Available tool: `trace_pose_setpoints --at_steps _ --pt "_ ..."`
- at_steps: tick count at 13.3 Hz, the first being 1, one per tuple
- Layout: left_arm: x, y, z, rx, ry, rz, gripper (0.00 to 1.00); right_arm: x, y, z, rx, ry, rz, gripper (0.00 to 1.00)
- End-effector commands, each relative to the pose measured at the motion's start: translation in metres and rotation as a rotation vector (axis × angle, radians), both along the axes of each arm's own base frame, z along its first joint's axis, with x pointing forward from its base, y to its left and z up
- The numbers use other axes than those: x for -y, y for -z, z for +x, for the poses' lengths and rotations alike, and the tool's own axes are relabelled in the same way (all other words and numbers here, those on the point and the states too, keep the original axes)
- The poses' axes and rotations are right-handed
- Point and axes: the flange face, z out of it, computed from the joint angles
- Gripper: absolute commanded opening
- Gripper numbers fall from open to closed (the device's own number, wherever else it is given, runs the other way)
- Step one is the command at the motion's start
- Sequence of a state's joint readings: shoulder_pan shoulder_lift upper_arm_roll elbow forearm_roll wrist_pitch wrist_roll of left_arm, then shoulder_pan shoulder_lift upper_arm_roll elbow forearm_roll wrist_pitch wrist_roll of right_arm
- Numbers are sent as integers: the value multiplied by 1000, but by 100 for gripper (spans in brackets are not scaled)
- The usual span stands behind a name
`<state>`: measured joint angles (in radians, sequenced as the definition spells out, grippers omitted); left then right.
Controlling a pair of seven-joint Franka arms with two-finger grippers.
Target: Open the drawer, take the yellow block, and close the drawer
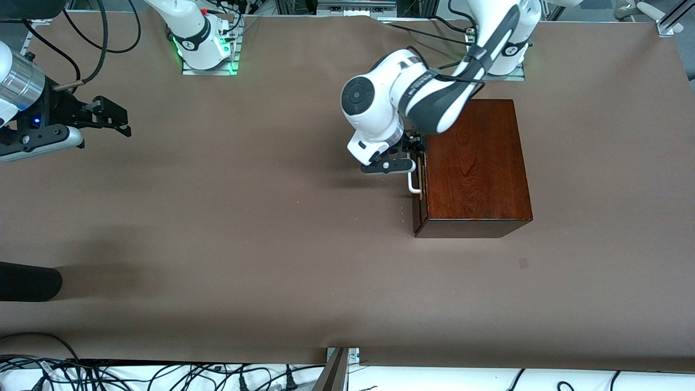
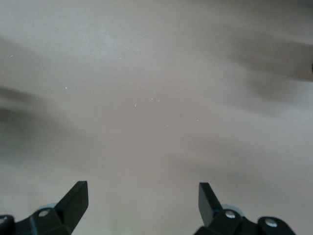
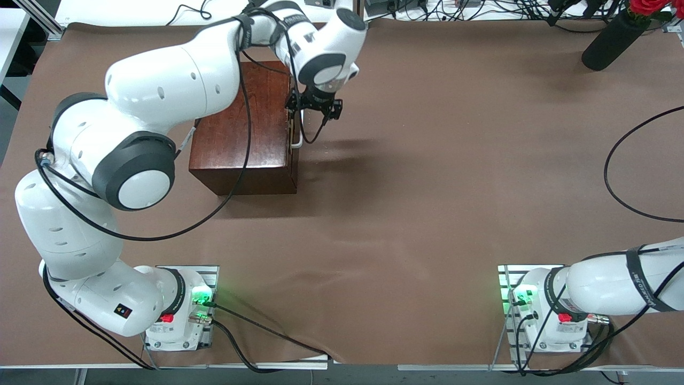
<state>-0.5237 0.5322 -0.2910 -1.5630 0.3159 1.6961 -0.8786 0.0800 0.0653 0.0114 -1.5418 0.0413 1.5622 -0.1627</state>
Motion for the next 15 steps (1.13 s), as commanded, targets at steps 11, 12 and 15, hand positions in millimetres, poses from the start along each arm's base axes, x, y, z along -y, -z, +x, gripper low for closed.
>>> trace_pose_setpoints --at_steps 11,12,15 --pt "21 63 -8 62 2 8 100 1 -8 -4 6 -4 -9 100" --pt "24 64 -8 56 4 -1 100 1 -8 -4 6 -3 -8 100" --pt "32 75 -13 38 10 -5 100 1 -8 -4 6 -3 -10 100"
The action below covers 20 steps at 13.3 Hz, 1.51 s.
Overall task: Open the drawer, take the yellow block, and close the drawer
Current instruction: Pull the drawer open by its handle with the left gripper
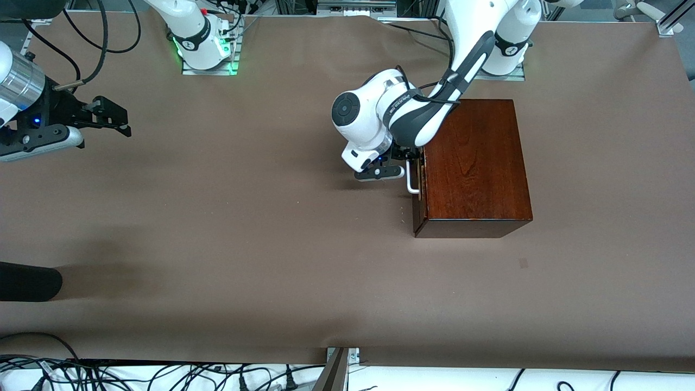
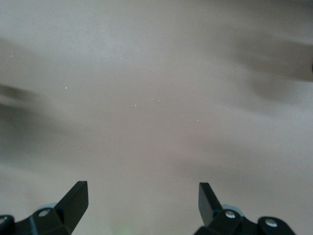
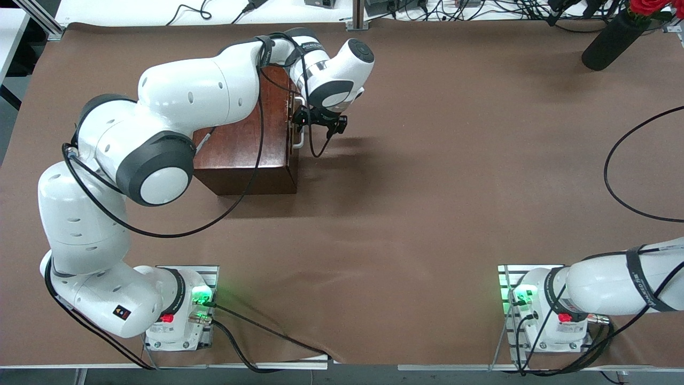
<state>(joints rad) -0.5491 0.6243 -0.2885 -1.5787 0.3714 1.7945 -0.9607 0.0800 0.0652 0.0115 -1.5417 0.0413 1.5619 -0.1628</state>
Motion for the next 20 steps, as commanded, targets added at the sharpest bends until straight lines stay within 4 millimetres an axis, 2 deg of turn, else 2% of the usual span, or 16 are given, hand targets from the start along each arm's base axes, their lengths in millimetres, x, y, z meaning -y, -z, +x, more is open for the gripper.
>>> trace_pose_setpoints --at_steps 1,10,11,13,16,20 --pt "25 19 -12 -2 26 -31 100 2 -8 -4 5 -4 -11 100" --pt "70 11 -19 30 -33 -296 100 6 -5 -2 3 4 -13 100" --pt "79 9 -24 33 -28 -317 100 6 -5 -2 5 4 -13 100" --pt "89 1 -15 41 -49 -363 100 6 -6 -2 6 4 -13 100" --pt "117 2 -18 46 -33 -403 100 7 -5 -1 5 5 -13 100" --pt "120 -11 -13 64 -32 -424 100 8 -5 -1 9 8 -14 100"
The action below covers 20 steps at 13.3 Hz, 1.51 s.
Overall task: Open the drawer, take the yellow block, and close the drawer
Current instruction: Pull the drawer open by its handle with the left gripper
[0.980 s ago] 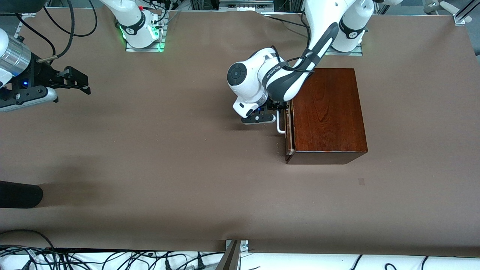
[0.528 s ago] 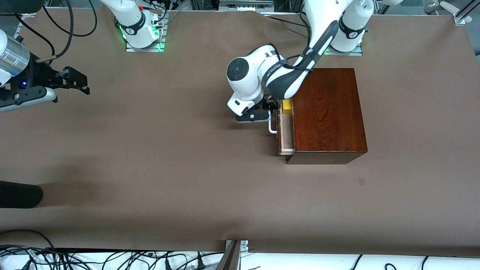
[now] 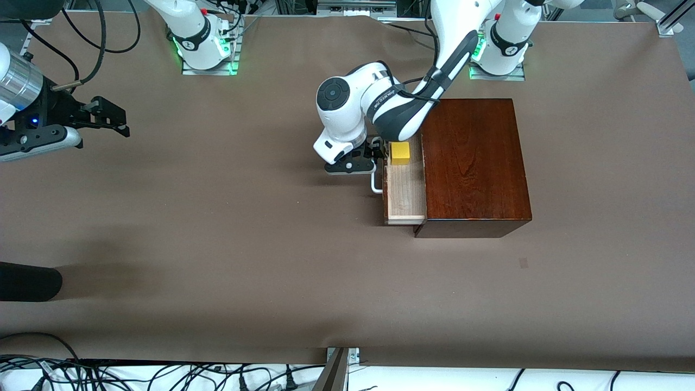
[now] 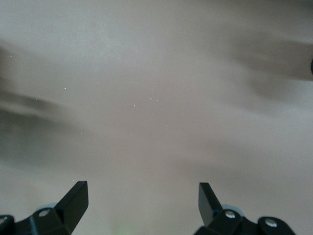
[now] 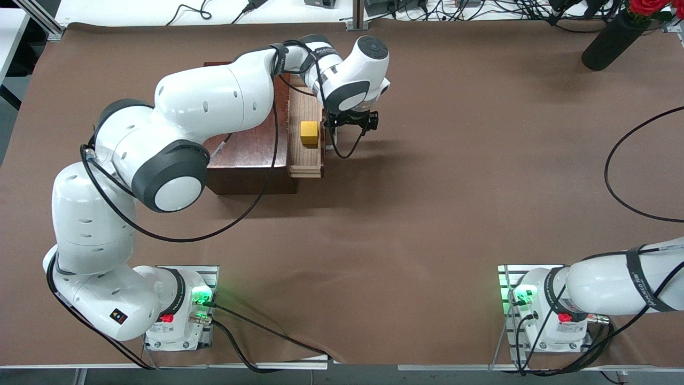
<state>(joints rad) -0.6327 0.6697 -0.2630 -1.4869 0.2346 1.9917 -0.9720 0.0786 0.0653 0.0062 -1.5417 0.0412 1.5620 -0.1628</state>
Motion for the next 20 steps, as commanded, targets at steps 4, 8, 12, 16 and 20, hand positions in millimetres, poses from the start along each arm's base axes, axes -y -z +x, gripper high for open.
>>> trace_pose_setpoints --at_steps 4,8,12,16,20 --pt "56 -14 3 35 -11 -195 100 8 -5 0 12 13 -11 100" --pt "45 -37 8 36 -3 -152 100 7 -4 1 16 11 -15 100" --pt "13 -106 16 22 35 -100 100 4 -4 -1 2 8 -5 100" --pt "-60 -179 40 27 -52 -2 100 -9 6 7 -2 -19 -3 100" --pt "-163 -238 88 22 -15 0 100 -68 37 2 -106 -210 6 100"
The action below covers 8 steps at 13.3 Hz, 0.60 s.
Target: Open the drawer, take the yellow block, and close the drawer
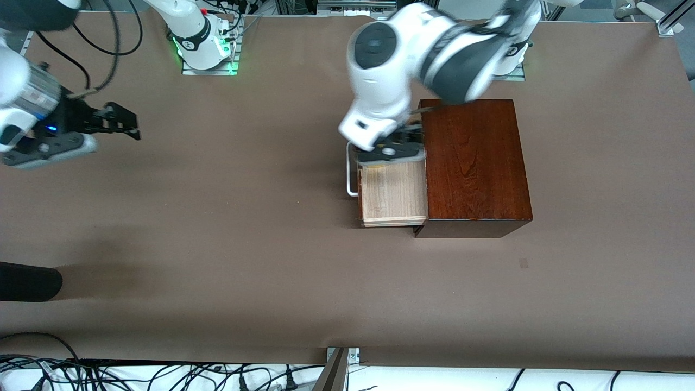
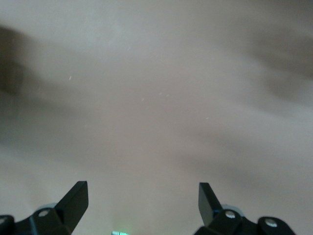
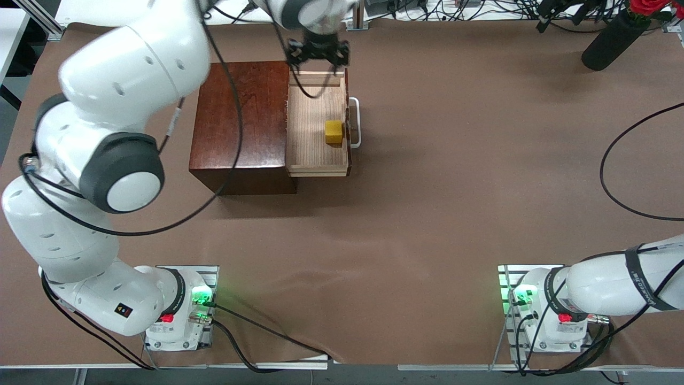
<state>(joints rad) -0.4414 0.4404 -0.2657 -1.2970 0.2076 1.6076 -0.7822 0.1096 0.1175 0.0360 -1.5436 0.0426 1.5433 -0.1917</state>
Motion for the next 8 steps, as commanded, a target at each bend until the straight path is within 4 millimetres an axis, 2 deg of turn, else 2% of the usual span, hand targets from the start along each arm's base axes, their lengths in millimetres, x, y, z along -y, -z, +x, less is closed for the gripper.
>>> trace_pose_setpoints --at_steps 1,3,5,6,8 --pt "-65 -38 16 -19 67 -9 100 -58 5 -10 -28 -218 21 100" --pt "-117 -61 27 -46 107 -12 100 -120 16 -22 -37 -380 37 100" --pt "-158 -86 25 -71 164 0 100 -199 27 -35 -21 -534 44 100" --pt "-173 -91 27 -82 183 -1 100 -238 36 -39 -11 -605 51 100" --pt "-217 -102 36 -91 177 -74 100 -309 49 -48 30 -755 72 100"
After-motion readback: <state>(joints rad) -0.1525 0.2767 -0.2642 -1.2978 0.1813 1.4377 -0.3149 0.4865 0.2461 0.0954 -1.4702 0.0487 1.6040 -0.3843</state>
